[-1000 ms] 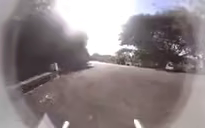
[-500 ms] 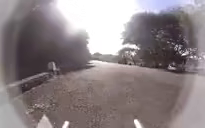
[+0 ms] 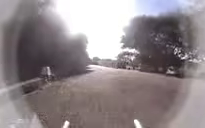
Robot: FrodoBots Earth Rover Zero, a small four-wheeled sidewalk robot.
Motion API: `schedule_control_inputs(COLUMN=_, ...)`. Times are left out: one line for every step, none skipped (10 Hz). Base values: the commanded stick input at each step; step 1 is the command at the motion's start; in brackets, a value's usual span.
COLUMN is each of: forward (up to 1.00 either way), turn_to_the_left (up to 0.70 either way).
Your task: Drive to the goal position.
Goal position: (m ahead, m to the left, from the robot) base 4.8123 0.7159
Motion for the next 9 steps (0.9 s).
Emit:
schedule_control_inputs(forward=0.7, turn_to_the_left=0.0)
schedule_control_inputs(forward=0.7, turn_to_the_left=0.0)
schedule_control_inputs(forward=0.7, turn_to_the_left=0.0)
schedule_control_inputs(forward=0.7, turn_to_the_left=-0.01)
schedule_control_inputs(forward=0.7, turn_to_the_left=-0.03)
schedule_control_inputs(forward=0.7, turn_to_the_left=-0.05)
schedule_control_inputs(forward=0.7, turn_to_the_left=-0.24)
schedule_control_inputs(forward=0.7, turn_to_the_left=-0.29)
schedule_control_inputs(forward=0.7, turn_to_the_left=-0.18)
